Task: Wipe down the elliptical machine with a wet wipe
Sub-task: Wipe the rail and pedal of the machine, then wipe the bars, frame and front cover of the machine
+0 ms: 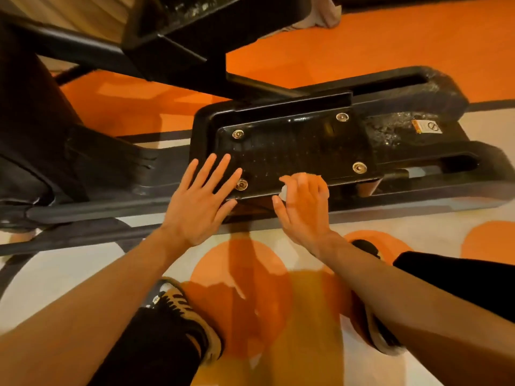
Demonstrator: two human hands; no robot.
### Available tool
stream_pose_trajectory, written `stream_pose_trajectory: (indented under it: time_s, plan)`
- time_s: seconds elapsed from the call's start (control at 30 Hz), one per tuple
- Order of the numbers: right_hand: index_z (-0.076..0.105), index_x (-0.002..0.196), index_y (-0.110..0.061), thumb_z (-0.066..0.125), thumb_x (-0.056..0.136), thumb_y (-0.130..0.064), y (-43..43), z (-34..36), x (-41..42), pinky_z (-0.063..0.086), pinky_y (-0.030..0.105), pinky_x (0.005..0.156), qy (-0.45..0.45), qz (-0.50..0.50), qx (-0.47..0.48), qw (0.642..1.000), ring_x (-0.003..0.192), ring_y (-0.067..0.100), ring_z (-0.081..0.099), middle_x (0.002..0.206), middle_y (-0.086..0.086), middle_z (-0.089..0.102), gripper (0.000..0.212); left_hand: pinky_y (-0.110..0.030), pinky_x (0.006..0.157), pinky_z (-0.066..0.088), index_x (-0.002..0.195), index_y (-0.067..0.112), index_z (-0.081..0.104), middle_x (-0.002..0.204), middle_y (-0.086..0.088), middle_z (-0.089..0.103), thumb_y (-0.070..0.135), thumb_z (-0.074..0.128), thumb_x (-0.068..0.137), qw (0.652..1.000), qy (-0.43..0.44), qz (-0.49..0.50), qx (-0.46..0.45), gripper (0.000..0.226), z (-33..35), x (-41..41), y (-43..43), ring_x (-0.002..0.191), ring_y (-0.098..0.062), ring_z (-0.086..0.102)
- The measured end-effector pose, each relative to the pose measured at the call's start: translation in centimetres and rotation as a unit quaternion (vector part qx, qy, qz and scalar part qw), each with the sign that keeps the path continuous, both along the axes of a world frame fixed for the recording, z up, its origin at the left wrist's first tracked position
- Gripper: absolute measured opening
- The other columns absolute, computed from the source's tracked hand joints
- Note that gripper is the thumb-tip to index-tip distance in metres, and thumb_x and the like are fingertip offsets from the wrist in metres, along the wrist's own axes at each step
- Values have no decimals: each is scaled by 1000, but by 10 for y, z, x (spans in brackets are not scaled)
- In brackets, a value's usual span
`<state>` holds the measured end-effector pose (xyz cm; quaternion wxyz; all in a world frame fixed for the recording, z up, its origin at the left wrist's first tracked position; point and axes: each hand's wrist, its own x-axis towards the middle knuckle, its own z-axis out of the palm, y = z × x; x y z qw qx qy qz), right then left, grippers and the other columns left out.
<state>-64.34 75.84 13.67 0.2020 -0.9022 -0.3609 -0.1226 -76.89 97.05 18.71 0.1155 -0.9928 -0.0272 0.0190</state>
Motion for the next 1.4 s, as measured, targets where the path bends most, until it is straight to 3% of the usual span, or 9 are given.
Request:
stream_pose_trajectory:
  time_s: [0.27, 0.43, 0.57, 0.8, 0.87, 0.97, 1.1, 1.27, 1.4]
  plan:
    - [68, 103, -10, 53, 98, -43, 50, 54, -27, 37, 37, 78, -41, 128, 78, 988, 87, 27, 55, 95, 8, 60, 36, -52, 130, 8, 165, 23, 18, 173, -12, 11, 62, 4, 108, 998, 62, 23, -17, 70, 27, -63, 37, 160, -32, 5]
    - [63, 101, -11, 44, 94, -46, 123, 52, -80, 31, 35, 74, 10, 187, 72, 980, 86, 25, 47, 94, 7, 55, 40, -55, 119, 34, 149, 13, 54, 155, -18, 48, 56, 21, 107, 988, 80, 110, -65, 68, 10, -90, 88, 143, -38, 45]
    - [60, 98, -11, 46, 94, -45, 155, 16, -119, 40, 39, 72, 67, 239, 77, 966, 86, 25, 47, 95, 8, 54, 37, -48, 99, 42, 138, 12, 60, 138, -13, 57, 50, 25, 108, 978, 62, 163, -112, 59, -25, -108, 124, 118, -36, 55]
    - [60, 92, -12, 58, 90, -40, 214, -37, -143, 34, 35, 73, 38, 137, 20, 990, 84, 25, 49, 90, 8, 54, 28, -54, 95, 54, 138, 11, 60, 131, -16, 65, 62, 11, 108, 970, 178, 112, -124, 77, -65, -130, 158, 111, -39, 65]
    - [62, 91, -9, 55, 93, -38, 219, -51, -143, 33, 35, 71, 25, 107, 32, 993, 81, 26, 50, 88, 10, 56, 31, -56, 107, 48, 154, 14, 44, 148, -15, 57, 67, 14, 107, 969, 196, 80, -130, 77, -79, -135, 170, 131, -38, 59]
    - [64, 96, -10, 46, 96, -42, 212, -60, -147, 38, 37, 70, 35, 100, -9, 994, 82, 26, 52, 93, 11, 58, 37, -51, 128, 18, 167, 19, 9, 171, -8, 24, 73, 24, 103, 964, 215, 8, -155, 85, -94, -145, 188, 158, -28, 21]
    - [64, 123, -3, 48, 97, -41, 193, -65, -167, 40, 46, 101, 73, 95, -58, 991, 112, 35, 57, 120, 17, 62, 48, -37, 123, -18, 160, 26, -21, 168, 1, -16, 73, 13, 97, 961, 223, -31, -163, 86, -79, -147, 197, 156, -17, -17]
    - [25, 160, -4, 37, 102, -47, 169, -59, -189, 16, 50, 127, 146, 93, -145, 974, 158, 33, 12, 169, 17, 17, 74, -49, 129, -7, 159, 25, -27, 165, -2, -30, 78, -8, 89, 953, 261, -2, -151, 90, -64, -172, 190, 156, -24, -23]
    - [15, 162, -8, 51, 100, -30, 171, -40, -201, 16, 49, 128, 241, 48, -84, 966, 158, 24, 3, 170, 11, 7, 75, -56, 129, 1, 166, 21, -10, 171, -2, -22, 65, 22, 106, 938, 285, 31, -194, 81, -40, -184, 187, 159, -26, -16]
